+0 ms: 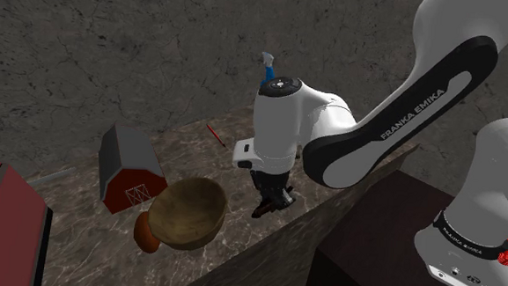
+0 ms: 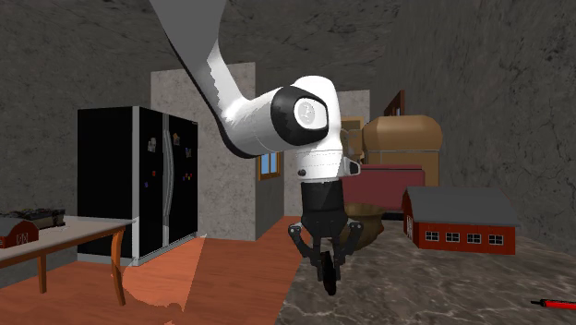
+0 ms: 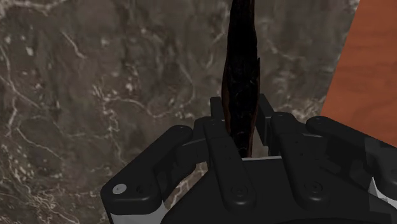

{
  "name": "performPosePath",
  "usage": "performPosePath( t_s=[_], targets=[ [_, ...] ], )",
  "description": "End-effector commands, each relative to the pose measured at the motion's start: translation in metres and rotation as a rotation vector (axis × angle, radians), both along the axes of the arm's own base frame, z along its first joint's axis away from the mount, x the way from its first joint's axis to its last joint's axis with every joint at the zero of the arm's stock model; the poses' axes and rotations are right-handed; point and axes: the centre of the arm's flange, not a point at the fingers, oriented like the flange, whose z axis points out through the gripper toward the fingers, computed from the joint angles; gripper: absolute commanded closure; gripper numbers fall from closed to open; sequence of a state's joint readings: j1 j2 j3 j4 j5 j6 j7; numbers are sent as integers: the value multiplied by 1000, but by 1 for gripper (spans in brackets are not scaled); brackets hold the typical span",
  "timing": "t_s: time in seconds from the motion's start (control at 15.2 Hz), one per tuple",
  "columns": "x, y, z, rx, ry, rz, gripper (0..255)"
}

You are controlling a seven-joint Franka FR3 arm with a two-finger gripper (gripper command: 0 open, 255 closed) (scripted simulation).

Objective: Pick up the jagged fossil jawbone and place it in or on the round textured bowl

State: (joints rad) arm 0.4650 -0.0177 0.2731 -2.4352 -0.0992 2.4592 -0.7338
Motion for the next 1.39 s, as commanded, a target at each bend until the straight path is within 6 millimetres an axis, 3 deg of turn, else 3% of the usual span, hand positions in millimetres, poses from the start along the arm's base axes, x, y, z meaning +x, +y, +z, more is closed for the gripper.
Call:
performPosePath(
  t_s=[0.0, 1.32],
  targets=[
    [0, 0, 0, 0, 0, 0, 255],
    [0, 0, 100, 0, 0, 0, 255]
  ],
)
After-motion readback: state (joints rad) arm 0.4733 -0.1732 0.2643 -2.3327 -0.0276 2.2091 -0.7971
